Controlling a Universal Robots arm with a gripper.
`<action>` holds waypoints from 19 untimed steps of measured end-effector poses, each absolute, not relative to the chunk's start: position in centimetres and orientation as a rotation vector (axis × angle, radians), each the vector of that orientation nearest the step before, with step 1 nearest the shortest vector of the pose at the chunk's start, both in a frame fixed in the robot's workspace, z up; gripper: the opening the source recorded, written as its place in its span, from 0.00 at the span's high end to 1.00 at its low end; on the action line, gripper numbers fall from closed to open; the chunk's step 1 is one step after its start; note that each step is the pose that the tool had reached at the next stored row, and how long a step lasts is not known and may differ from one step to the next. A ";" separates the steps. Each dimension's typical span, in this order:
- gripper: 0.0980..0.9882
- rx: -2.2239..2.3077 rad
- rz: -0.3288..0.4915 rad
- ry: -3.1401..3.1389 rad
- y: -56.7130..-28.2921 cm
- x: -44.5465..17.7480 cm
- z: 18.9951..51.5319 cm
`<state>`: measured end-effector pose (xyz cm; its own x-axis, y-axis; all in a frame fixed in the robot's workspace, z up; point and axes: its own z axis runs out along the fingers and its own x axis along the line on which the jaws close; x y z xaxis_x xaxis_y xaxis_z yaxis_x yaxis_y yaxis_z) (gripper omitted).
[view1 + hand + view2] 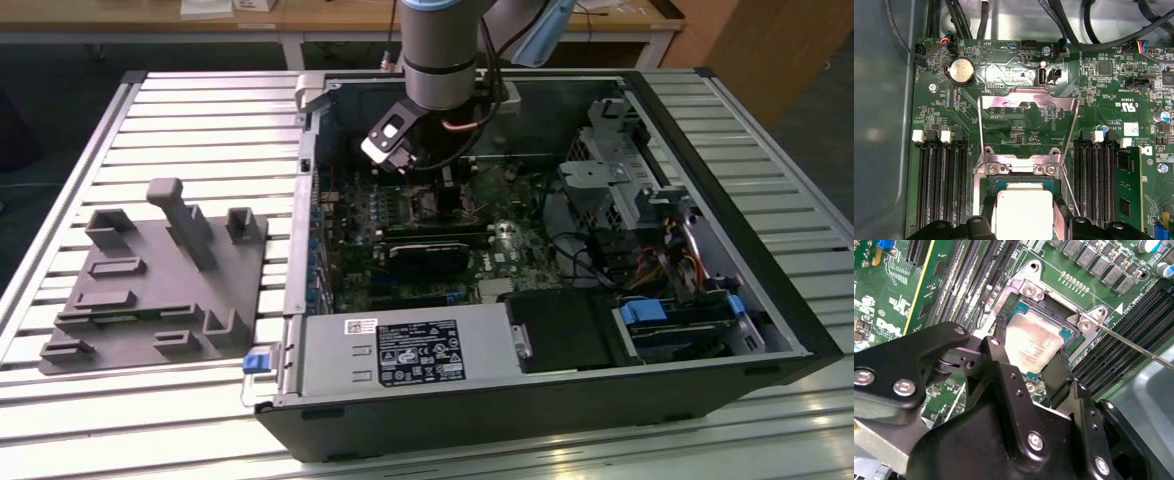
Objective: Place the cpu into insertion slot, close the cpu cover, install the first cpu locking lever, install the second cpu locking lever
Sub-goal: 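Place the cpu into insertion slot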
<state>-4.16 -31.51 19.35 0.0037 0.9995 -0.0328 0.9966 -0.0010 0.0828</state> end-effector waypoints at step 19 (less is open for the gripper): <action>0.51 2.178 0.081 2.171 -31.5 -4.2 19.4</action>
<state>-4.15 -31.51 19.36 0.0036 1.0000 -0.0086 0.9965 -0.0029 0.0830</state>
